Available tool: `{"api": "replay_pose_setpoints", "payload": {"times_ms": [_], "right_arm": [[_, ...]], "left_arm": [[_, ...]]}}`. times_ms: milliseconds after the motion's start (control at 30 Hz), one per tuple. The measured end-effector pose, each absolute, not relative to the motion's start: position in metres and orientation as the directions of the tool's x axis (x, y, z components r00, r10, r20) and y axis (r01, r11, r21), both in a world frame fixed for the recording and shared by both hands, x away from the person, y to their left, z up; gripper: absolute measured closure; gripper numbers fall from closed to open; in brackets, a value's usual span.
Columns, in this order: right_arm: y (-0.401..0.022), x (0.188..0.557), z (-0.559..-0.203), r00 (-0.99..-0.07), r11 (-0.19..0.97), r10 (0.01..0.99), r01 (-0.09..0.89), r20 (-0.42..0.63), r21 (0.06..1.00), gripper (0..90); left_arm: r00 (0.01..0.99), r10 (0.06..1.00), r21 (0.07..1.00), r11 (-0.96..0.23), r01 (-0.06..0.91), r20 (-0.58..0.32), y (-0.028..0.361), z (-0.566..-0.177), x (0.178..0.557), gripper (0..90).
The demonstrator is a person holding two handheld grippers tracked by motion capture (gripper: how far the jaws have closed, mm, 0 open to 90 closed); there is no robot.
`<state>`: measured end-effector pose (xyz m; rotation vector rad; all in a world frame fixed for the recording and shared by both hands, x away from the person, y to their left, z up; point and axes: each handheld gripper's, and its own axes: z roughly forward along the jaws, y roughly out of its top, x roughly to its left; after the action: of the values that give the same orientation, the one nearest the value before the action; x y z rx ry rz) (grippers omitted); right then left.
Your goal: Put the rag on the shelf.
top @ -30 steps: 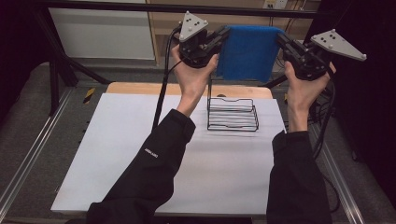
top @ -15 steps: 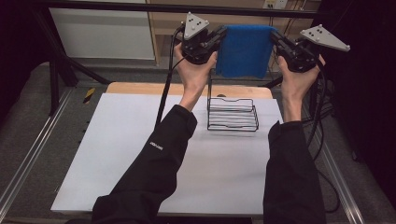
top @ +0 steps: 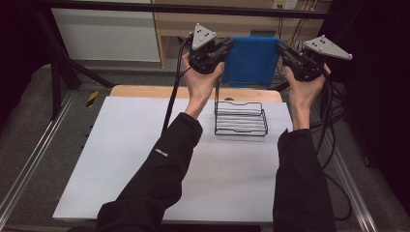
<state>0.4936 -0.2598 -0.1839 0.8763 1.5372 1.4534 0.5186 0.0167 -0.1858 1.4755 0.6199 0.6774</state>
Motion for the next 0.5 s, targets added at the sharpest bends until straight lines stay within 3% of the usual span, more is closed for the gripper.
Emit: {"api": "replay_pose_setpoints", "payload": {"times_ms": [500], "right_arm": [[-0.266, 0.479, -0.213, -0.445, 0.090, 0.892, -0.008, -0.084, 0.996, 85.6]], "left_arm": [[0.703, 0.708, 0.997, -0.069, -0.024, 0.066, 0.017, -0.213, 0.505, 84.2]]}}
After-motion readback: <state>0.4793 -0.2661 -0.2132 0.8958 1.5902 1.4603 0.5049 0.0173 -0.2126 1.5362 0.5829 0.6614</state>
